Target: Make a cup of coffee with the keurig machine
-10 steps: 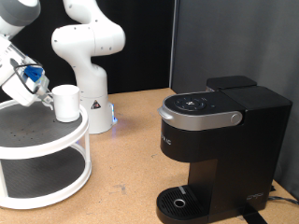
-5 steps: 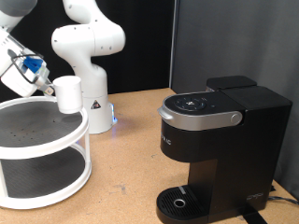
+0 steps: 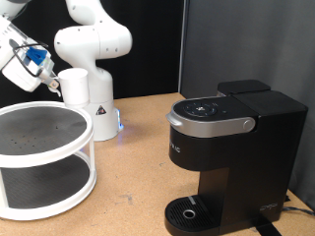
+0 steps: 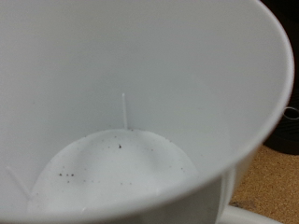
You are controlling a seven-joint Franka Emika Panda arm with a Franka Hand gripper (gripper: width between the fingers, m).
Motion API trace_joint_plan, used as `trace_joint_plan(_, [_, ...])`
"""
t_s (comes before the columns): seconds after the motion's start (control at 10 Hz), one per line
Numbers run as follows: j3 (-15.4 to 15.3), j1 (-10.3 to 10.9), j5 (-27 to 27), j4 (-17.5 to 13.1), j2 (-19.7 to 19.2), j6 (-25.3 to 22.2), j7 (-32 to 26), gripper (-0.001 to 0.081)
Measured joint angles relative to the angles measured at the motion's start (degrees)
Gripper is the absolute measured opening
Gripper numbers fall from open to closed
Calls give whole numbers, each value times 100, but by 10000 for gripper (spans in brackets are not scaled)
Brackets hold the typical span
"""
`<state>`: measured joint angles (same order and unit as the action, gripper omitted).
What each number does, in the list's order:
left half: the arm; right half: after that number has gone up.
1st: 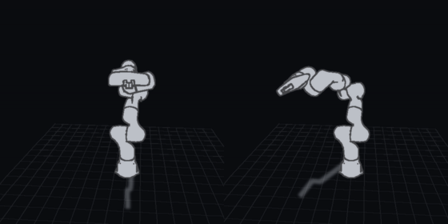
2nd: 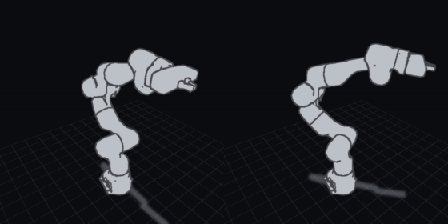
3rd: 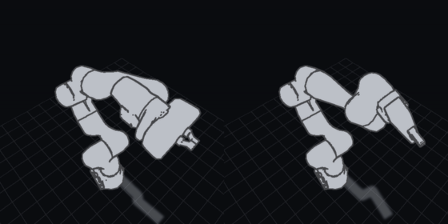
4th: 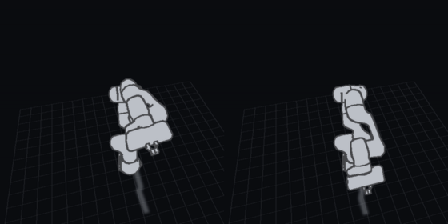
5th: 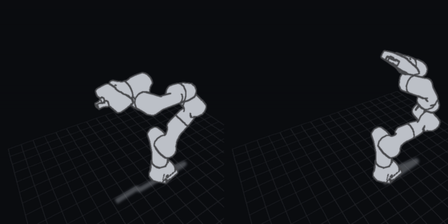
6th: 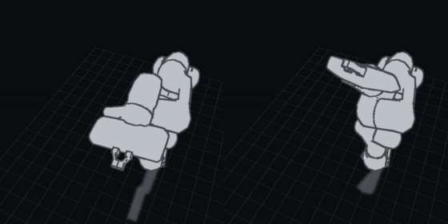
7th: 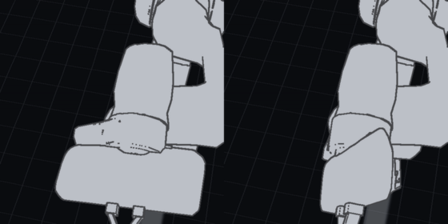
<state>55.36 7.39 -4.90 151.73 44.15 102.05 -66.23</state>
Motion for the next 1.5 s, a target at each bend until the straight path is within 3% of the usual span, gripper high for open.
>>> trace_joint_plan(0.2, [11, 56, -133, 60, -5, 164, 0, 67])
trace_joint_plan(0.5, [-3, 411, -526, 193, -81, 831, 129, 67])
trace_joint_plan(1.1, [-5, 1499, -1246, 243, -730, 2248, 582, 67])
trace_joint_plan(1.5, [218, 2303, -1837, 186, -973, 3011, 537, 67])
